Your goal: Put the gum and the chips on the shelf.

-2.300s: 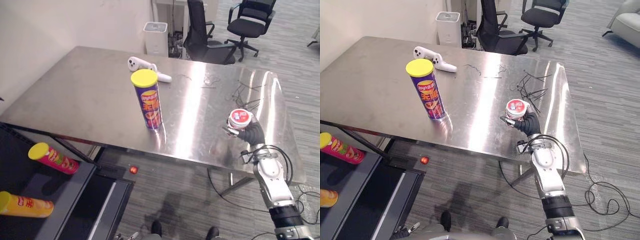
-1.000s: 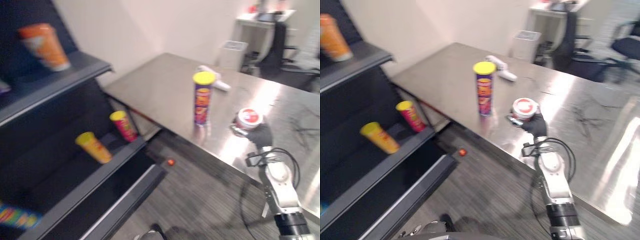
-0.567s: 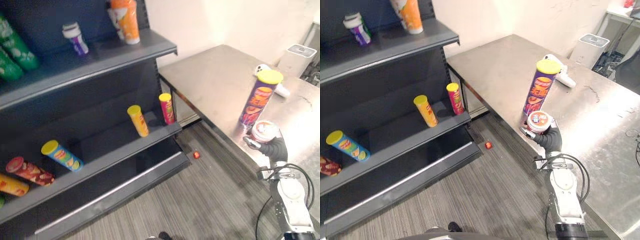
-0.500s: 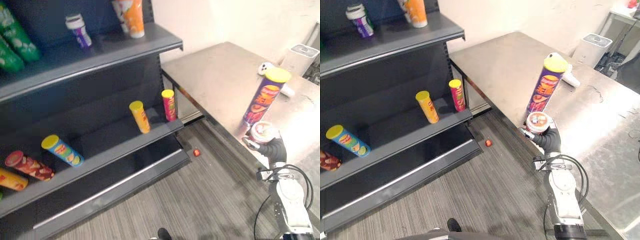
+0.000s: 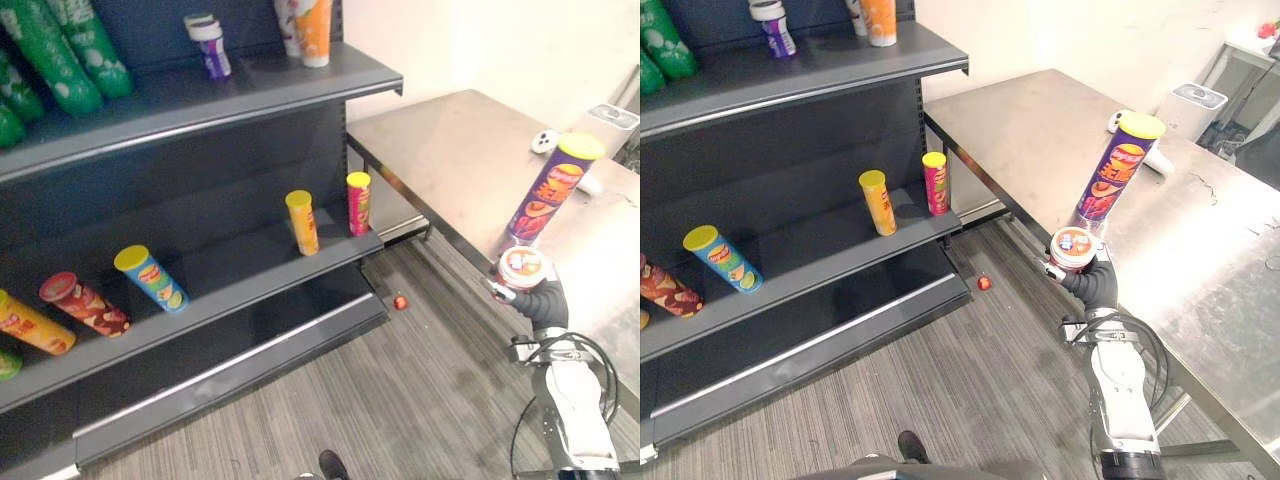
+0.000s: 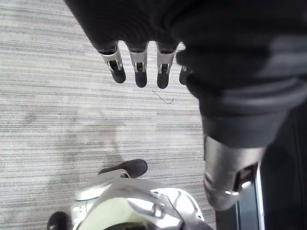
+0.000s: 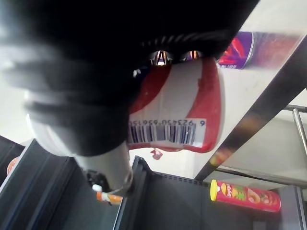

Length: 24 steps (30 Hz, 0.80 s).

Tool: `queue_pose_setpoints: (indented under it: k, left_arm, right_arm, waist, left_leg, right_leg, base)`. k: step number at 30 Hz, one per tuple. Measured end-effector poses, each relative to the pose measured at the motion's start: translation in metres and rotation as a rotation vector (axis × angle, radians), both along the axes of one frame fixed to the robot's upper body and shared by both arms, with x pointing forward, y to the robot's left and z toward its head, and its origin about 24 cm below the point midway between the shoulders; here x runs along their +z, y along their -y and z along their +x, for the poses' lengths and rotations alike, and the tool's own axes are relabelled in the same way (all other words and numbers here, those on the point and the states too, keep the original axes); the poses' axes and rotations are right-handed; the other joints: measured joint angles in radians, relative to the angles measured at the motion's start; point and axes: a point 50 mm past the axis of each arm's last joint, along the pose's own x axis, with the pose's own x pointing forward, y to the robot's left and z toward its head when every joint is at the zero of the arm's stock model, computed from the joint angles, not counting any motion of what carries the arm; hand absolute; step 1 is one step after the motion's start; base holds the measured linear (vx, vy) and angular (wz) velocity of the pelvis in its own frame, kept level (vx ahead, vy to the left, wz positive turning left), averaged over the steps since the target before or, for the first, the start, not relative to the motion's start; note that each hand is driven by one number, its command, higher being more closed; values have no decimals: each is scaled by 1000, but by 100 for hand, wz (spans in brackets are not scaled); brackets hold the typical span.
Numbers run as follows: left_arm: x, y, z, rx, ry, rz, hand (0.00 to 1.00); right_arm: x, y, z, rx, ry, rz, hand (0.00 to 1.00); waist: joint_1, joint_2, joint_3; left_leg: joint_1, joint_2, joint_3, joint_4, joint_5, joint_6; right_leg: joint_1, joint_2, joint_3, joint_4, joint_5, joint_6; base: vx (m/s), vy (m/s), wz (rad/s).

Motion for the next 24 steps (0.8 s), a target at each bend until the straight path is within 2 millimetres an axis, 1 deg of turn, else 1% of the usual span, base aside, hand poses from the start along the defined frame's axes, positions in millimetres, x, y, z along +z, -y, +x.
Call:
queue_pose_setpoints:
  k: [2, 6, 11, 14, 15, 21, 24]
  left_arm:
    - [0, 1, 1, 0, 7, -8, 0]
    - [0, -1, 1, 10, 11, -1, 0]
    - [1, -2, 2, -12, 12, 7, 0]
    - [1, -4, 2, -9, 13, 14, 0]
    - [1, -4, 2, -9, 13, 14, 0]
    - [1, -2, 6, -27, 31, -5, 0]
    - [1, -1, 8, -39, 42, -19, 0]
  right_arm:
    - [6, -3, 1, 18, 24, -7, 100]
    - [11, -7, 3, 37, 46, -30, 100]
    - [17, -10, 8, 56, 70, -32, 100]
    - [16, -14, 8, 78, 67, -31, 100]
    - [16, -15, 8, 80, 66, -28, 100]
    - [13, -23, 10, 108, 55, -41, 100]
    - [15, -26, 12, 122, 62, -42, 100]
  waist:
    - [13, -3, 6]
    - [23, -4, 13]
    - [24, -8, 19]
    - [23, -23, 33]
    - [22, -24, 34]
    - [21, -14, 58]
    - [21, -12, 75]
  left_leg:
    - [-8, -7, -1, -5, 0, 0]
    - [-11, -15, -8, -11, 0, 0]
    - [-6, -18, -11, -11, 0, 0]
    - [5, -18, -10, -12, 1, -1]
    - [5, -18, -11, -12, 1, -2]
    - [-15, -8, -10, -10, 6, -8]
    - [-26, -2, -10, -2, 8, -9]
  right_leg:
    - [-14, 0, 15, 0, 0, 0]
    - [-24, 0, 36, 2, 0, 0]
    - [-27, 1, 59, 7, 0, 0]
    - [-28, -2, 77, 22, 0, -1]
    - [-28, -1, 77, 23, 0, -1]
    - [-61, -1, 84, 45, -9, -15]
    - [-77, -1, 84, 59, -17, -26]
  base:
    - [6, 84, 4]
    - [0, 53, 8]
    - [8, 18, 3]
    - [8, 1, -2]
    - [38, -43, 0]
    - [51, -47, -4]
    - [83, -60, -1]
